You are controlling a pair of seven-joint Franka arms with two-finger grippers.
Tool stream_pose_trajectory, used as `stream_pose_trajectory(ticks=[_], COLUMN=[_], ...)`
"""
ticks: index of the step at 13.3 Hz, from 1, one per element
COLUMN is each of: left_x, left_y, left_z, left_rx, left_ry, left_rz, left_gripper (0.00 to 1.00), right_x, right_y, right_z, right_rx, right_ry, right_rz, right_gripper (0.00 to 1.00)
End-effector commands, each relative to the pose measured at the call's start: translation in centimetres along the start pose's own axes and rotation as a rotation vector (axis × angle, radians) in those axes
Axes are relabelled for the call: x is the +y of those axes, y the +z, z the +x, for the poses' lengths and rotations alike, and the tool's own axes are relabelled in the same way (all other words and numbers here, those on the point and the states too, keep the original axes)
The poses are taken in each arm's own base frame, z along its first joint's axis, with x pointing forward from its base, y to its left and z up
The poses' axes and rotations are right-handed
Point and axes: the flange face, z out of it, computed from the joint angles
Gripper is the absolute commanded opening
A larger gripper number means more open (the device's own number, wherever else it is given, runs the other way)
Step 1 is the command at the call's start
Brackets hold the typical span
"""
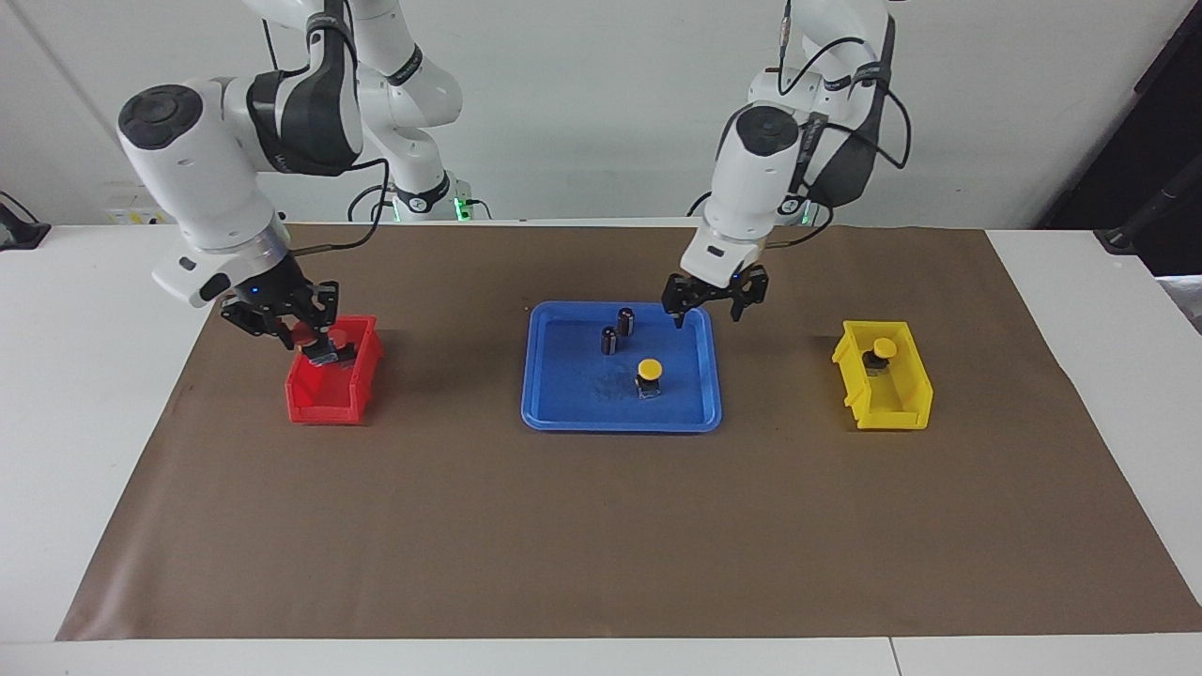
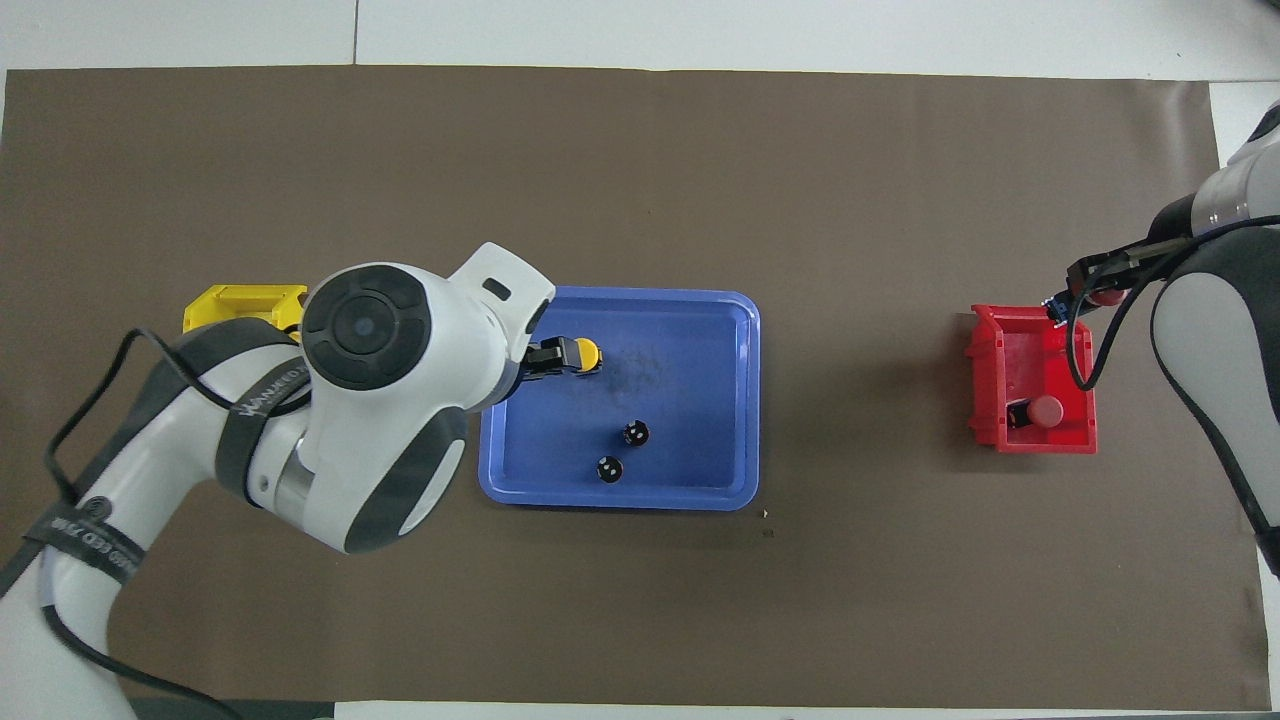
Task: Sort red and yellow buttons by color
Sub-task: 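Drop the red button in the red bin while the left gripper grasps yellow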
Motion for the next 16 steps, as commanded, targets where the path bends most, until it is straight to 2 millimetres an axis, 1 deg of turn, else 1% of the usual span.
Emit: stream_pose_trajectory(ticks=[1,2,3,4,5,6,7,8,9,10,11,12,14,15,16], left_x=[2.4,2.5,2.6,2.7,2.7,2.9,3.6,3.8,3.8,4.0,4.1,4.4,3.7,1.7,-0.4], left_y=[4.0,5.1,5.7,6.2,6.5,6.3,6.4,6.3,6.2,5.9,5.9,5.2,2.5,0.7,-1.5], left_z=[1.2,1.3,1.4,1.4,1.5,1.5,0.8,0.7,0.8,1.0,1.3,1.7,3.4,4.9,5.9], left_rx=[0.011,0.003,0.006,0.005,0.001,0.002,0.001,0.001,0.003,0.008,0.004,0.006,-0.001,-0.009,-0.030], left_ry=[-0.045,-0.045,-0.046,-0.048,-0.067,-0.123,-0.173,-0.186,-0.186,-0.186,-0.189,-0.190,-0.197,-0.184,-0.138], left_rz=[-0.021,-0.014,-0.017,-0.018,-0.016,-0.016,-0.018,-0.018,-0.020,-0.027,-0.022,-0.024,0.004,0.045,0.066], left_gripper=[1.00,0.99,0.99,0.98,0.89,0.25,0.02,0.01,0.01,0.01,0.01,0.01,0.01,0.01,0.01], right_x=[-1.4,-1.2,-0.8,-0.8,-0.7,-0.6,-0.7,-0.2,0.7,0.9,0.7,0.5,0.3,-0.1,-0.2], right_y=[3.5,5.0,6.2,7.2,7.9,8.5,9.0,9.5,10.6,11.4,11.8,11.9,12.7,13.2,13.3], right_z=[-3.0,-3.4,-3.9,-4.4,-4.7,-4.9,-5.3,-5.5,-5.8,-6.2,-6.6,-6.7,-6.7,-6.9,-7.0], right_rx=[0.057,0.060,0.068,0.074,0.077,0.083,0.087,0.084,0.080,0.090,0.088,0.086,0.087,0.092,0.095], right_ry=[-0.018,-0.015,-0.020,-0.029,-0.029,-0.028,-0.027,-0.021,-0.013,-0.014,-0.008,-0.006,0.014,0.025,0.028], right_rz=[-0.001,-0.002,-0.006,-0.008,-0.009,-0.011,-0.012,-0.012,-0.013,-0.017,-0.015,-0.014,-0.011,-0.010,-0.011], right_gripper=[0.15,0.15,0.15,0.14,0.14,0.14,0.14,0.14,0.14,0.14,0.14,0.14,0.14,0.14,0.14])
